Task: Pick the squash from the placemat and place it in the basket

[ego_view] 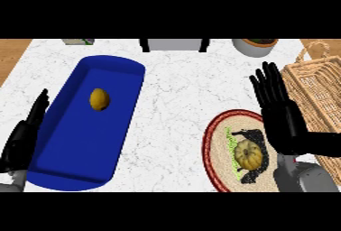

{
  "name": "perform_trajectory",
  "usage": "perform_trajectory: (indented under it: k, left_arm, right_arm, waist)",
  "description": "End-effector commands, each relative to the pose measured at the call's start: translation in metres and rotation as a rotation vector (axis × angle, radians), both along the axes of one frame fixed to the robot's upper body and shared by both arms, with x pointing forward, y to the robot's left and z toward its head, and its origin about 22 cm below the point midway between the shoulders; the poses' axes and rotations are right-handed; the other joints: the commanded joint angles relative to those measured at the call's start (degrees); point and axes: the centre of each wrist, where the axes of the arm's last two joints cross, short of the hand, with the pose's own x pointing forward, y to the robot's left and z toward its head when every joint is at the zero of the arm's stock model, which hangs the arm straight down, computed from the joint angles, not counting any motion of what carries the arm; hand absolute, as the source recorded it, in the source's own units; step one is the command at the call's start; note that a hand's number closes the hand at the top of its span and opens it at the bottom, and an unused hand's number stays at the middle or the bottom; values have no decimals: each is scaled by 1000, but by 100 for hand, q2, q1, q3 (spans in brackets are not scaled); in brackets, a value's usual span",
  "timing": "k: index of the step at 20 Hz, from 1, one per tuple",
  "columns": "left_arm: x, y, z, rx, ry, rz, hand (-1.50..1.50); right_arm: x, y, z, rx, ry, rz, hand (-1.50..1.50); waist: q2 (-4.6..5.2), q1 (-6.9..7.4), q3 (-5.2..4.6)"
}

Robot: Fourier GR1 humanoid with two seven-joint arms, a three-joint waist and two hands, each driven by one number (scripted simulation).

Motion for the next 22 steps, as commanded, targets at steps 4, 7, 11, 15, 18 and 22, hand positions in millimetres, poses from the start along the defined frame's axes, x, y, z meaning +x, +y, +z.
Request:
perform_trajectory:
  k: [4, 7, 11, 15, 18, 22]
  left_arm:
    - [29, -17, 17, -191, 32, -14, 0]
    - [23, -32, 1, -257, 111, -56, 0]
    - [35, -35, 8, -328, 152, -62, 0]
    - [44, -21, 4, -364, 199, -40, 0]
    - [41, -23, 14, -358, 189, -43, 0]
    - [47, -35, 15, -371, 208, -44, 0]
  right_arm:
    - [46, -34, 59, -435, -20, 81, 150]
    - [34, -32, 56, -927, -39, 364, 150]
    - [11, 10, 7, -1199, -80, 561, -150]
    - [4, 88, -19, -1242, -185, 438, -150]
    - [-5, 145, -19, -1297, -77, 382, -150]
    - [10, 179, 17, -1499, 105, 333, -150]
  waist:
    - [226, 202, 126]
    - [312, 458, -6]
    - [264, 399, 114]
    - [218, 251, 131]
    - [167, 244, 133]
    - [143, 205, 123]
